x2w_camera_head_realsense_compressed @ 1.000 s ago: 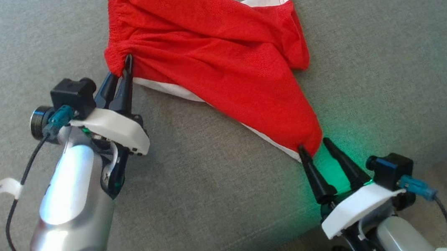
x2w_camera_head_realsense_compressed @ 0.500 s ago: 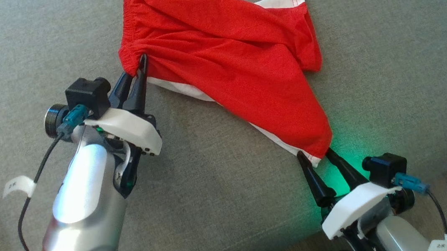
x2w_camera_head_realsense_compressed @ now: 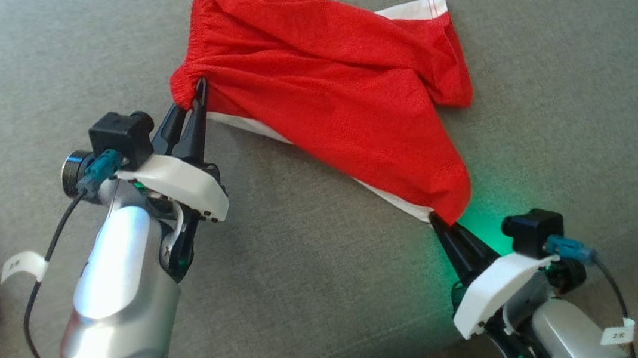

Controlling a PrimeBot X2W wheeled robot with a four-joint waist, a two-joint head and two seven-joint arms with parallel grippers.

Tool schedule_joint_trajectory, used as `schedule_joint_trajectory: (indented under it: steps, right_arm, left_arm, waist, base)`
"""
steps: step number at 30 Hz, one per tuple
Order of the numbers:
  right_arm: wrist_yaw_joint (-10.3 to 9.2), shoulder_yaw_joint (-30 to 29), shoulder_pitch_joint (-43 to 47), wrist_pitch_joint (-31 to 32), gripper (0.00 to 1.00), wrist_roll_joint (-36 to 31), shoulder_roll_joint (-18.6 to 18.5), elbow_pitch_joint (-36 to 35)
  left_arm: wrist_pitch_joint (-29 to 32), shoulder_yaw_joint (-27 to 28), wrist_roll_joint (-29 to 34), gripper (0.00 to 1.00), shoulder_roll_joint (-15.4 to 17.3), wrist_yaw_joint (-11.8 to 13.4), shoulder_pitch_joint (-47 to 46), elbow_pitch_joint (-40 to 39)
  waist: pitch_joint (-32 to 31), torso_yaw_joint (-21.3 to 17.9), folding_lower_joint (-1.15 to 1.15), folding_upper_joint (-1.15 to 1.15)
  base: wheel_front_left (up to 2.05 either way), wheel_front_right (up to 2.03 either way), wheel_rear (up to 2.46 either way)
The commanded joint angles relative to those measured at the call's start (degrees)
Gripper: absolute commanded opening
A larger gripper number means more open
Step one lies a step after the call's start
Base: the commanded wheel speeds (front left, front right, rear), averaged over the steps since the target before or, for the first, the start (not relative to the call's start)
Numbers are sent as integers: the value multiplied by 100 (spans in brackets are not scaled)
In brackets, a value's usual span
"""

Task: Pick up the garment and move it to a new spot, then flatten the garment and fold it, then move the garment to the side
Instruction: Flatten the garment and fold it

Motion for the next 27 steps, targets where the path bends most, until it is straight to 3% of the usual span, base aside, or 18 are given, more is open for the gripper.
schedule_joint_trajectory:
  steps: [1,5,8,12,21,27]
  right_arm:
    - [-4,144,-136,-3,0,-97,-82,-272]
    - [-4,-25,-347,-17,0,-340,-416,-777]
    - [-4,-134,-591,9,0,-483,-689,-1175]
    - [-4,-161,-1073,102,0,-511,-1090,-1554]
    - [-4,-222,-1926,168,0,-398,-1636,-1654]
    - [-4,-203,-1926,695,0,-355,-1998,-1975]
  left_arm:
    - [-35,199,4,0,76,-11,-51,-196]
    - [-35,260,-179,0,31,-25,77,-274]
    - [-35,374,-678,0,-41,-35,195,-425]
    - [75,158,-1090,0,76,-38,214,-786]
    - [1111,-217,-1758,0,512,-40,344,-1884]
    - [1906,-190,-2064,0,754,122,701,-3007]
  waist:
    - [-126,114,0,0]
    - [-415,346,0,0]
    - [-680,504,0,0]
    - [-1084,729,0,0]
    - [-1958,1003,0,0]
    - [-2248,1105,0,0]
  base:
    - [0,0,0]
    - [0,0,0]
    - [0,0,0]
    - [0,0,0]
    - [0,0,0]
    - [0,0,0]
